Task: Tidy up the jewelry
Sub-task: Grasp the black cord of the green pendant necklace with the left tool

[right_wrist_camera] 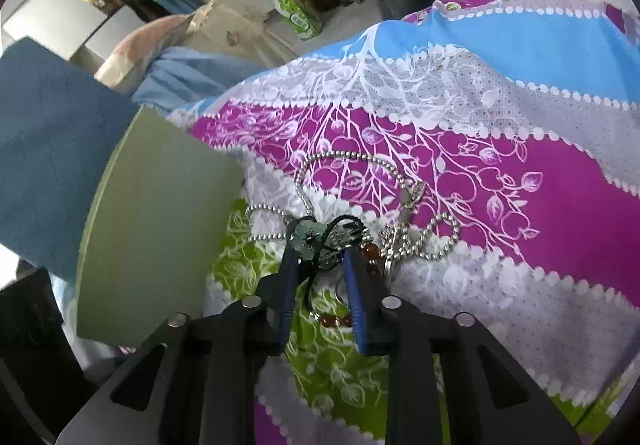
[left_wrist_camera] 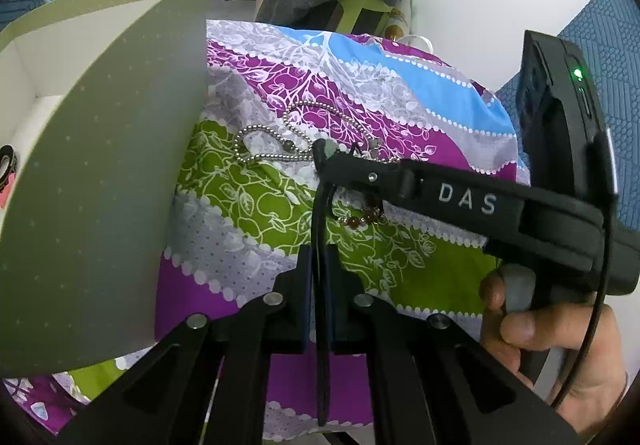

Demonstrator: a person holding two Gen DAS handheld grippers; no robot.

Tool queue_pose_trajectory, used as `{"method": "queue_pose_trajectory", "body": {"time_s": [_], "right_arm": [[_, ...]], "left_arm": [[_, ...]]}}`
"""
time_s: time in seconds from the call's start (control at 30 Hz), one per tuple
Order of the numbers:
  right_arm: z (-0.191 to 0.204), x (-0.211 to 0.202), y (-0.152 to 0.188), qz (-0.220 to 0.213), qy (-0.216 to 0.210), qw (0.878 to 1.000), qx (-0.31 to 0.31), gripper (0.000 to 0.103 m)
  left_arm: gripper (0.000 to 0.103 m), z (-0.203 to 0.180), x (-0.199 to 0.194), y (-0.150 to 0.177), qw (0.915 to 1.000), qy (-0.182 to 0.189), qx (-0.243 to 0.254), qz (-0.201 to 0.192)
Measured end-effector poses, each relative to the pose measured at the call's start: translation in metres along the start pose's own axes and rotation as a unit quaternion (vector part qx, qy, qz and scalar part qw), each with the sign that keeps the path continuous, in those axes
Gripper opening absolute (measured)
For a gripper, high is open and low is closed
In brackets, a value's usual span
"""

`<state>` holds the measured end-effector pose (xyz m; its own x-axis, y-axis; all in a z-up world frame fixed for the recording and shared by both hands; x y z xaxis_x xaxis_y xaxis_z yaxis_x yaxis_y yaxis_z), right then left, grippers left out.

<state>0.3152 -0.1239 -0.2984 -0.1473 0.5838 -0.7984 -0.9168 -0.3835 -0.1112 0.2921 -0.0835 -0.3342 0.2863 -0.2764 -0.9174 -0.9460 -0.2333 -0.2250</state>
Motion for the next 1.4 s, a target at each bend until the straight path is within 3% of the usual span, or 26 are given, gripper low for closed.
{"method": "queue_pose_trajectory", "body": {"time_s": [0.07,0.6,0.87,1.0,1.13,1.4], "right_arm": [[0.002,-0.002,0.000,-0.004,0.001,1.000,-0.002,0.005],[0.007,-0.052,0.018,-0.061,0.018,0.998,-0.007,0.004],[0.018,-0.087,0.039,-0.088,0.096,0.991,0.004,0.004],[0.016,-0.093,0.053,-0.093,0.100,0.990,0.021,0.004],[0.003,-0.080,0.066,-0.073,0.126,0.989,0.038,0.004],[-0.024,-0.062,0.067,-0.047,0.108,0.992,0.052,0.005]], "left_arm": [[0.005,0.001,0.000,-0.001,1.0000,0.004,-0.004,0.000],[0.005,-0.013,-0.017,-0.013,0.9996,0.017,0.004,-0.021],[0.004,-0.017,-0.035,-0.017,0.9995,0.021,0.011,-0.021],[0.004,-0.019,-0.045,-0.017,0.9993,0.026,0.020,-0.020],[0.004,-0.017,-0.043,-0.007,0.9992,0.024,0.033,-0.005],[0.004,-0.017,-0.007,0.018,0.9969,0.033,0.049,0.052]]}}
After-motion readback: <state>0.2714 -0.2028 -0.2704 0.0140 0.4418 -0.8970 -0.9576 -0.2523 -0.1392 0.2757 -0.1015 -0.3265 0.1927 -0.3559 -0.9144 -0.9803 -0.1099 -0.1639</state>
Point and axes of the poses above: each gripper's, at about its wrist camera, not at the fingertips, and x roughly the way its jaws point, z to its left, y to its underside, the point moved 8 cm from there along x, roughly the way its jaws point, and after that the axes turned 15 degrees about z, right-handed, at the moved point
